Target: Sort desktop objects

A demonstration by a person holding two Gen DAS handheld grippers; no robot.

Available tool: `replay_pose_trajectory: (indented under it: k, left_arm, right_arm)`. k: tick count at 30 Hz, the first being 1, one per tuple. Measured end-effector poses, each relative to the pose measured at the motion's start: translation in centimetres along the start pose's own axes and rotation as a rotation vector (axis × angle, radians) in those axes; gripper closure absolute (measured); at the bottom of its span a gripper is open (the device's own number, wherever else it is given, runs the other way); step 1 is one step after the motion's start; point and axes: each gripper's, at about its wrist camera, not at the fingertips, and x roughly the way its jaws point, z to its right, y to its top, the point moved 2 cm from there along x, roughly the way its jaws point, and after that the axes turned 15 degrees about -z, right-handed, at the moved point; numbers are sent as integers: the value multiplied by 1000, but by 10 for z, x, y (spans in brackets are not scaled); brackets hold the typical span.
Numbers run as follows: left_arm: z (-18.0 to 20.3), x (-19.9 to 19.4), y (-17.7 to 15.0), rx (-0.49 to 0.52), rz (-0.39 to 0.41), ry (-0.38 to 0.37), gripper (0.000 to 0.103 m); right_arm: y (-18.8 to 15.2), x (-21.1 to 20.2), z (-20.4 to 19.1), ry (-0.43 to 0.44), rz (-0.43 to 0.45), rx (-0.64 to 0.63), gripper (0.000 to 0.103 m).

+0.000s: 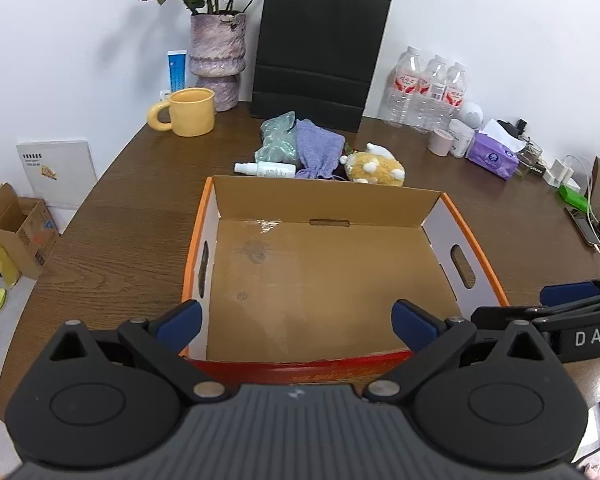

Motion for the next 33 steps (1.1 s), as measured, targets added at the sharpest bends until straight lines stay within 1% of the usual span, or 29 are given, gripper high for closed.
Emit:
replay_pose_trajectory:
  k: [7,17,33]
  left_arm:
    - [-3,4,-4,9,-7,-2,0]
    - [-8,11,-9,22,-18,-4,0]
    - [-7,17,-11,16,-42,16,0]
  right_arm:
    - [-2,-3,-4,1,3,-4,2]
    - [-5,1,3,-2,1,-11,2]
    - [-4,4,8,6,-22,-4,2]
